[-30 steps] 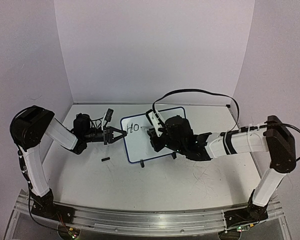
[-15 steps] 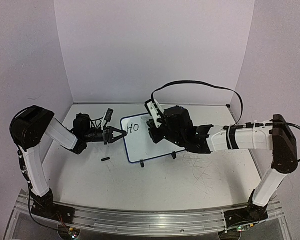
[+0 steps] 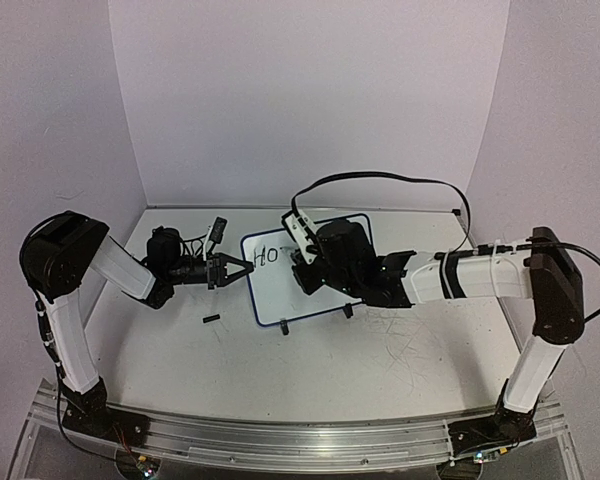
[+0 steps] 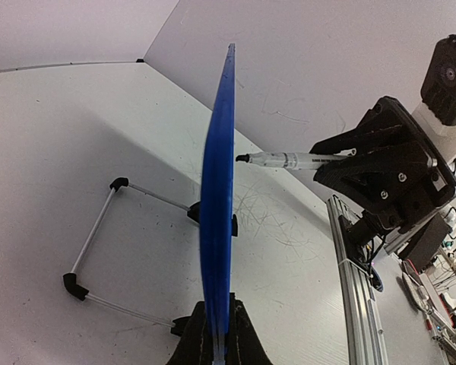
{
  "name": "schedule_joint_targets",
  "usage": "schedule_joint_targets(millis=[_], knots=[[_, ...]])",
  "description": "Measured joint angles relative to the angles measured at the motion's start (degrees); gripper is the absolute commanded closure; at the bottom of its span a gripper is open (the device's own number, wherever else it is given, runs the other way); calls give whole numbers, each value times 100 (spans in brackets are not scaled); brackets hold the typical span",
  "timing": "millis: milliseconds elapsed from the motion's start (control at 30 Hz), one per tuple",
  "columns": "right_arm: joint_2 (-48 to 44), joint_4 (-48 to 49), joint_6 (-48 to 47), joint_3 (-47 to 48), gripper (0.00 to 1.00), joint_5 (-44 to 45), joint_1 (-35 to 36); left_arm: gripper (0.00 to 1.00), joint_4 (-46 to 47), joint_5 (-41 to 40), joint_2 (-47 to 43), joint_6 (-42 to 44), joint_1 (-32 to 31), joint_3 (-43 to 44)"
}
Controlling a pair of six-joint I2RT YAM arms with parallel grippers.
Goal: Write a sentence on the whiteboard
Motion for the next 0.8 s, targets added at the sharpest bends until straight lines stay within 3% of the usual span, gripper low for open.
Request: schedule_joint_targets(millis=[800], knots=[[146, 85, 25, 91, 100, 39, 15, 100, -46, -3, -17, 37, 0, 0]])
